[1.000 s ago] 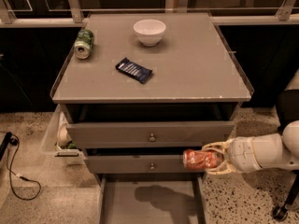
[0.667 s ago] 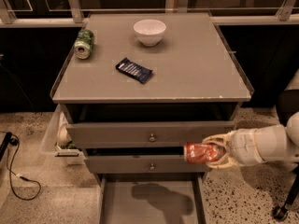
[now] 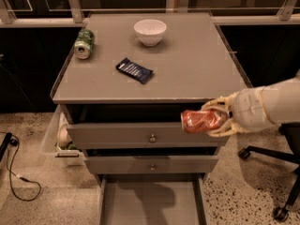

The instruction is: Pick coke can from bottom drawer and place on counter

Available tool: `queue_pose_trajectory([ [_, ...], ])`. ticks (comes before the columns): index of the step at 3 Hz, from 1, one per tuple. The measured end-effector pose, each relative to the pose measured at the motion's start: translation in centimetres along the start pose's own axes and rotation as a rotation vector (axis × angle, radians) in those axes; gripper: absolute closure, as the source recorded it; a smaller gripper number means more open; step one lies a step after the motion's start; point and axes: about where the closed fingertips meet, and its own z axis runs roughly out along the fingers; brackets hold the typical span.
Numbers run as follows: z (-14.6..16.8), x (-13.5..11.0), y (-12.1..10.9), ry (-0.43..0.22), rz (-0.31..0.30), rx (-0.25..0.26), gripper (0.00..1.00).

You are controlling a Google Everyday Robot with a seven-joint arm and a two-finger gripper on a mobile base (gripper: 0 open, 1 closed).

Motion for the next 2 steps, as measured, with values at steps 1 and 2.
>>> queue_pose_trajectory([
  [1, -3.0, -1.0, -5.3, -0.005, -0.023, 0.040, 1.00],
  [2, -3.8, -1.2, -6.5, -0.003, -0.035, 0.064, 1.00],
])
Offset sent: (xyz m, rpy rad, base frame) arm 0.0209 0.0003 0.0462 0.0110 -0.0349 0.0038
